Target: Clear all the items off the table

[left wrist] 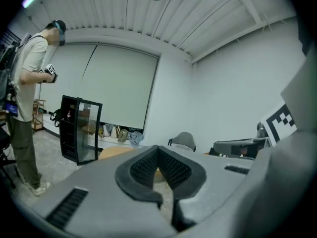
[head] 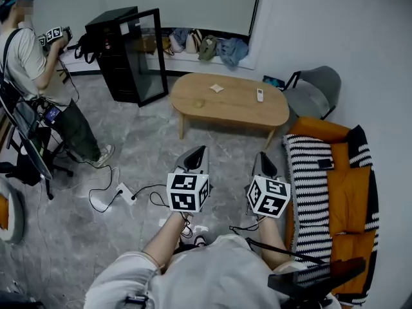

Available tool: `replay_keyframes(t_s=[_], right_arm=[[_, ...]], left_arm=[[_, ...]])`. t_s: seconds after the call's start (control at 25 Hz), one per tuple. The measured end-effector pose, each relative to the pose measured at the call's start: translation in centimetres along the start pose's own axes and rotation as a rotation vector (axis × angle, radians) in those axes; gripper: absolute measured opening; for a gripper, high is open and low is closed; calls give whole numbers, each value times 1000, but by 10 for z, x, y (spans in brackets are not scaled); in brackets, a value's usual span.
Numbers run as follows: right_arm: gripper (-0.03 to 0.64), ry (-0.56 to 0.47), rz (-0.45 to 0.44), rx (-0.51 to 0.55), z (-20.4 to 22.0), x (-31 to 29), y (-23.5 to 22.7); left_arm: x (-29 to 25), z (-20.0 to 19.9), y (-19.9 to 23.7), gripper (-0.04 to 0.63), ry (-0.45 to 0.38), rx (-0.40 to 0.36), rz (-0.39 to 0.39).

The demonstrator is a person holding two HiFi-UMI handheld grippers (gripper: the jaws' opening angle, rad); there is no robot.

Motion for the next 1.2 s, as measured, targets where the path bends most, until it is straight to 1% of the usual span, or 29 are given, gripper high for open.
replay_keyframes(t_s=[0.12,0.28,0.48,0.68,0.92,1.08,1.2], right_arm=[[25,25,14,-3,6,-2,1],[25,50,26,-14,9,-8,-2],[25,52,28,4,2,-21,3],[25,46,24,12,-4,-39,-4],[25,58,40,-9,-9,-71,-28],[25,63,38,-41,-14,-102,-51],[25,65,34,-42,-22,-131,-66]], left_arm=[[-2,7,5,2,24,20,7],[-6,15,6,2,56,16,25],[-17,8,16,2,47,18,25],[-34,0,18,3,30,7,21],[-73,-4,15,2,46,-1,25],[-111,-16,6,3,44,-30,36],[-144,-25,4,2,43,-48,43]])
Point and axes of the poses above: the fingertips, and each gripper's own axes: x backward along the fingers, y to its left, z out of its underside, the point moved 10 cm from there along x, backward along the fingers, and after that the axes turned 1 degree about y, right-handed, at the moved point
